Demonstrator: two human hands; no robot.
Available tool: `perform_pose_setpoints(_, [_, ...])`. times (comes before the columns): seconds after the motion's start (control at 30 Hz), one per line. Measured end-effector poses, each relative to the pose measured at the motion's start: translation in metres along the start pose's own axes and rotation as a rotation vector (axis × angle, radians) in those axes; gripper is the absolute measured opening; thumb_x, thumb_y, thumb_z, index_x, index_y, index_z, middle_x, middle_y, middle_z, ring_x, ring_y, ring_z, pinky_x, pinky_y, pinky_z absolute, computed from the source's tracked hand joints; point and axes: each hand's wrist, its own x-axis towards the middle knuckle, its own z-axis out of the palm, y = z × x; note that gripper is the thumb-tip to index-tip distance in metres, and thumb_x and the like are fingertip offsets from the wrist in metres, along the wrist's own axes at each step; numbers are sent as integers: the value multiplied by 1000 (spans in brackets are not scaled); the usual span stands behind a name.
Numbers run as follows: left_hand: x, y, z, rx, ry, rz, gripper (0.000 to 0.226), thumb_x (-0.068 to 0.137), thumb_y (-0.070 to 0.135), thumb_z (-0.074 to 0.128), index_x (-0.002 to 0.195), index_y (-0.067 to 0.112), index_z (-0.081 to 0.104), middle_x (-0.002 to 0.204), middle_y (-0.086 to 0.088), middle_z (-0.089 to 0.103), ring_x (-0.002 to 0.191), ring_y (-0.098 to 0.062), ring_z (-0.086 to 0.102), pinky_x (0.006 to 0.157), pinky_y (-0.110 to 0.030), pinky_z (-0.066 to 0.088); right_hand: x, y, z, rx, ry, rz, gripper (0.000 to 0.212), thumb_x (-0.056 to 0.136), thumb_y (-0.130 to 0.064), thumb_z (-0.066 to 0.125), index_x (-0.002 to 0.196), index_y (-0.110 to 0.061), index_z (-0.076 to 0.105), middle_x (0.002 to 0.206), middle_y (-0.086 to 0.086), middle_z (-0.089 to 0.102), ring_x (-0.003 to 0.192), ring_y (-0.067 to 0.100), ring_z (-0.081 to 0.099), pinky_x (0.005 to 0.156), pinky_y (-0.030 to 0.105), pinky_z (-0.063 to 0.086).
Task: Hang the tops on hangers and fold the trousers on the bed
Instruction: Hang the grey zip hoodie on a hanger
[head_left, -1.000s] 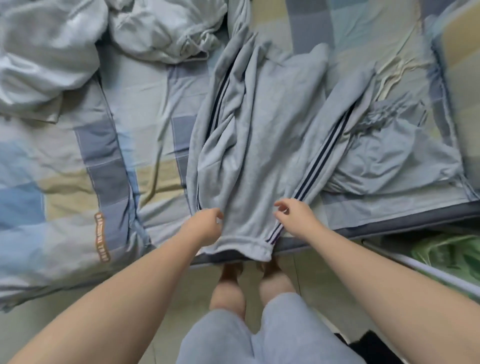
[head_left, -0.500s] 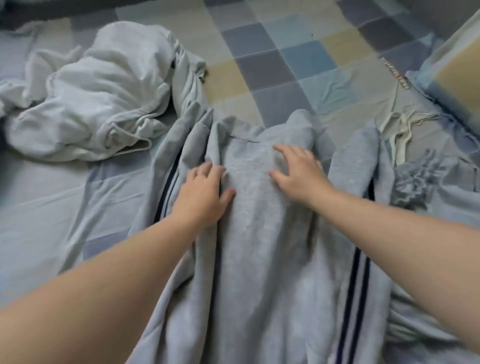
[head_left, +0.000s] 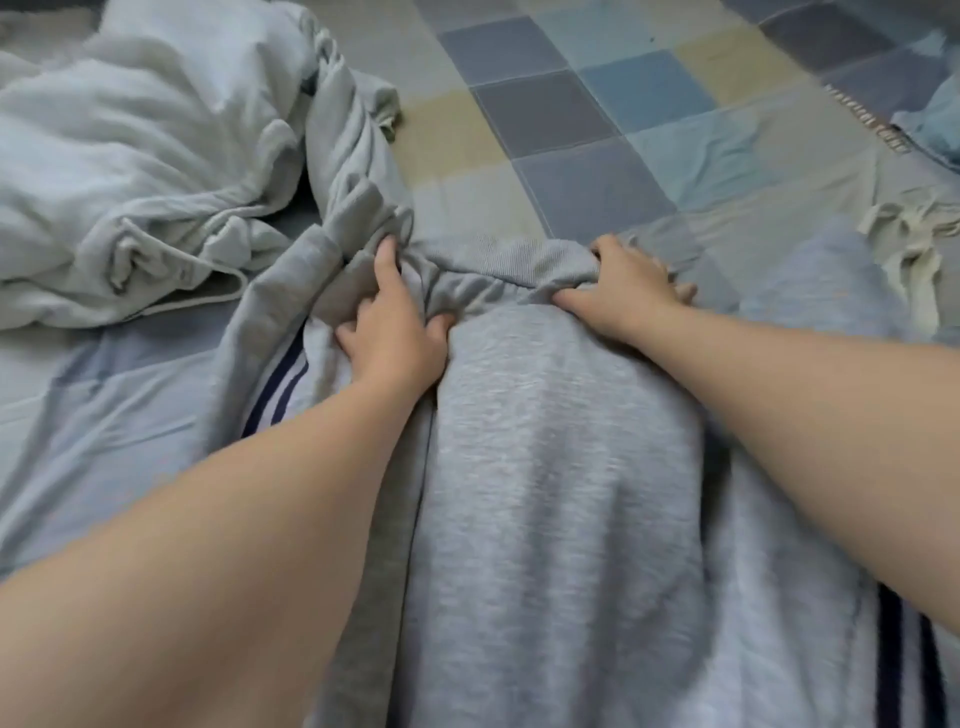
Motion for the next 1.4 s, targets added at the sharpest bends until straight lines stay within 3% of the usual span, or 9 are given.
perform_pose_setpoints(0.1, [-5, 4, -15, -55, -152, -99, 70, 86, 20, 66, 146, 29, 29, 137, -1, 55, 131, -29, 50, 113, -49, 31, -1, 2, -25, 101, -78, -38, 23, 82, -28, 67, 97, -22, 51, 115, 15, 65, 102, 35, 59, 78, 35, 42])
perform_pose_setpoints(0.27, [-108, 21, -47, -96, -214, -101, 33, 78, 6, 53, 105, 24, 48, 96, 0, 61, 102, -32, 59, 96, -50, 45, -80, 14, -74, 109, 15, -61, 16, 85, -15, 58, 91, -19, 44, 93, 12, 56, 82, 33, 49, 68, 36, 35])
perform_pose_setpoints(0.63, [-334, 132, -278, -327, -219, -138, 35, 75, 16, 55, 103, 13, 76, 101, -1, 71, 102, -20, 64, 89, -29, 49, -335, -9, -319, 13, 61, -460, 22, 54, -10, 52, 74, -16, 59, 147, 7, 51, 141, 35, 34, 107, 48, 22])
perform_pose_setpoints(0.8, [-391, 202, -413, -500, -53, -168, 21, 85, 4, 59, 83, 23, 69, 78, 7, 68, 76, 1, 64, 72, -24, 53, -449, -45, -443, 184, -3, -533, 12, 67, -17, 42, 74, -15, 52, 73, 3, 60, 87, 36, 61, 85, 37, 35])
perform_pose_setpoints(0.9, [-409, 233, -483, -608, 110, -66, 24, 93, 7, 63, 73, 15, 52, 66, 0, 53, 61, 3, 46, 59, -30, 43, -500, -78, -504, 356, -3, -652, 28, 76, -14, 52, 76, -31, 29, 66, -7, 38, 73, 27, 48, 68, 30, 30])
perform_pose_setpoints(1.0, [-419, 263, -540, -702, 175, 59, 21, 98, 9, 61, 86, 16, 46, 75, -1, 47, 65, -3, 42, 64, -31, 38, -534, -109, -560, 449, 143, -791, 26, 86, -19, 56, 80, -28, 32, 63, -13, 30, 62, 13, 38, 90, 23, 38])
perform_pose_setpoints(1.13, [-441, 305, -601, -668, -142, 462, 54, 85, 2, 60, 131, 27, 49, 106, -1, 61, 87, -4, 59, 78, -22, 48, -575, -142, -628, 634, 128, -778, 17, 94, -21, 68, 87, -18, 52, 66, -6, 52, 61, 9, 52, 59, 23, 42])
perform_pose_setpoints(1.23, [-453, 322, -631, -641, -418, 599, 53, 82, 9, 58, 130, 33, 61, 129, 1, 63, 123, -15, 57, 105, -37, 44, -602, -165, -660, 682, 167, -812, 5, 93, -14, 68, 96, -18, 66, 81, -2, 68, 78, 19, 65, 74, 39, 52])
perform_pose_setpoints(1.4, [-477, 343, -656, -756, -434, 711, 33, 90, 36, 59, 90, 4, 64, 78, -7, 56, 78, -14, 50, 69, -34, 43, -644, -174, -683, 733, 301, -712, 3, 89, -20, 72, 90, -20, 69, 80, -2, 68, 79, 17, 64, 77, 40, 52])
